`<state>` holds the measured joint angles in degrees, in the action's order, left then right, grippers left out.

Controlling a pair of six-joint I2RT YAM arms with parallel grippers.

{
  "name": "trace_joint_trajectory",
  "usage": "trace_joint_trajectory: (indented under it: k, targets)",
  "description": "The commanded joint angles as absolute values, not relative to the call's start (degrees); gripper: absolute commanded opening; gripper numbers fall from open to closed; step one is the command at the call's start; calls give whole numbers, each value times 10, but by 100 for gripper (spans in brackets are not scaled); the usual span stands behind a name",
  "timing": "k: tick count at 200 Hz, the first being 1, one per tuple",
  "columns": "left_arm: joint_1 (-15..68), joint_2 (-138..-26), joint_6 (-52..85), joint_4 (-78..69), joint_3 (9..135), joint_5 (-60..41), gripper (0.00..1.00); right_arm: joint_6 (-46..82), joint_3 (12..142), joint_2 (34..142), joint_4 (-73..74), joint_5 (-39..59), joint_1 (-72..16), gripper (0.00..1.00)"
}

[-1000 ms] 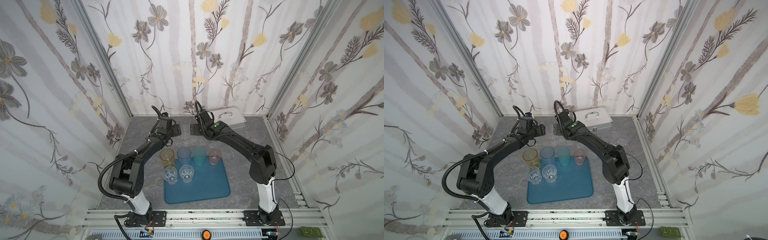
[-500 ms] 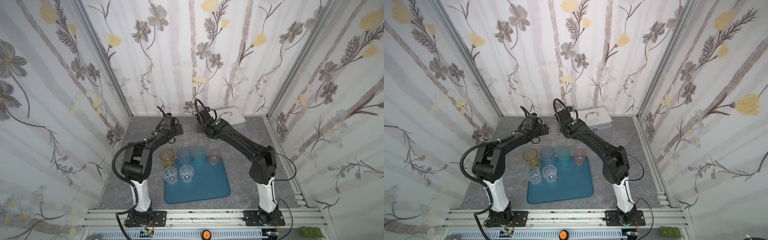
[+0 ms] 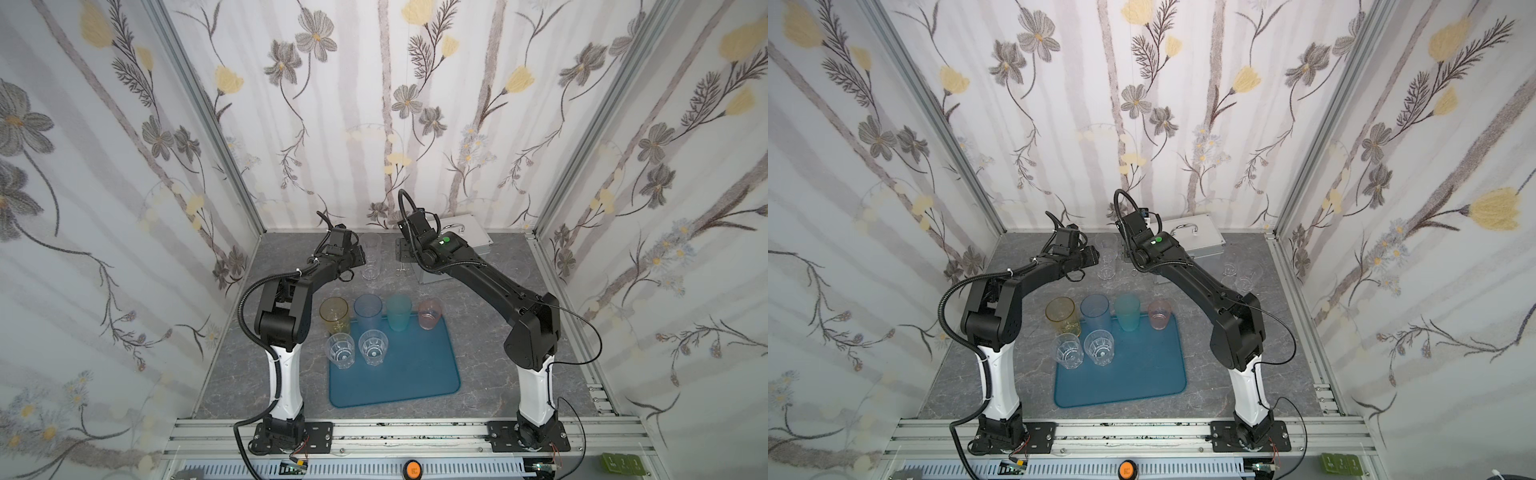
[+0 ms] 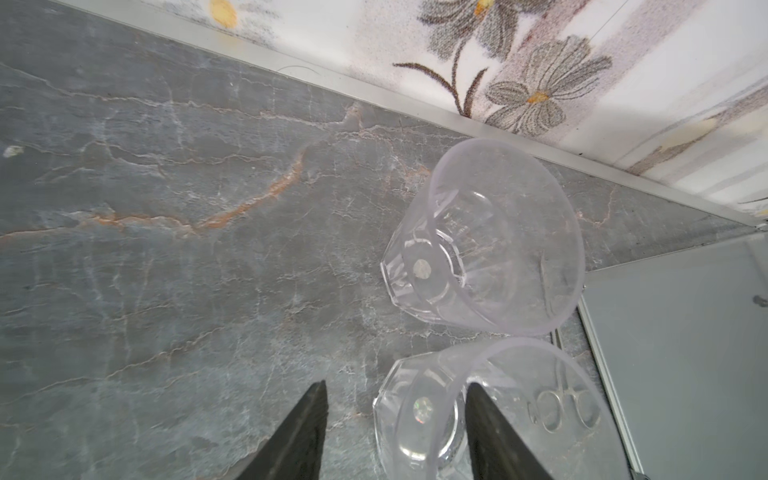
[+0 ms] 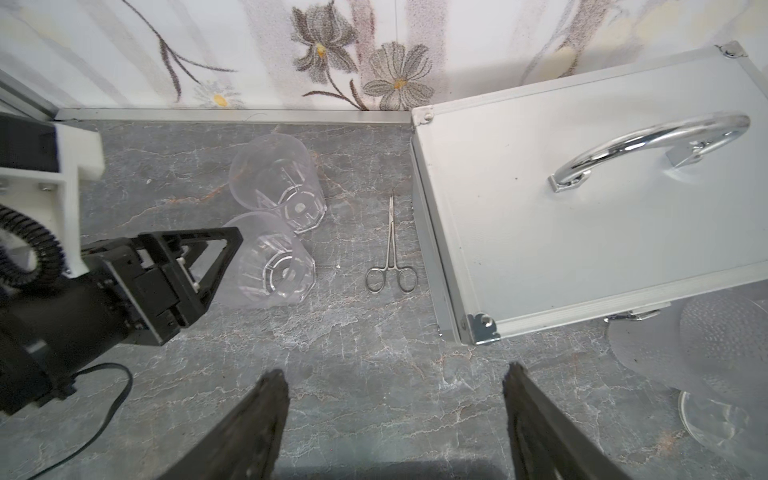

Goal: Place the glasses into the tray
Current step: 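Grasp the third clear glass with the left gripper, then lift the third clear glass toward the right gripper while the right gripper approaches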

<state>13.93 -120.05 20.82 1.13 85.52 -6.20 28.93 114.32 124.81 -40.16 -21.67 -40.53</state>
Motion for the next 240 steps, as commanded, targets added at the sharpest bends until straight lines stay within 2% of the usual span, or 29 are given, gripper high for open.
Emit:
trace_joint_trajectory:
  k: [1,42,117,153,240]
  targets:
    - [139,-1211,211,3,867,-73,48,299,1145,1253,-377,-194,-409,77]
    - [139,-1224,210,3,874,-69,28,302,1145,1257,-372,-177,-413,70]
    - [139,-1173,190,4,828,-46,5,302,1144,1261,-373,-165,-415,65]
    - [139,-1121,189,5,804,-49,0,302,1150,1259,-370,-154,-418,64]
    - [155,-963,269,18,724,-80,0,273,1165,1206,-356,-183,-466,63]
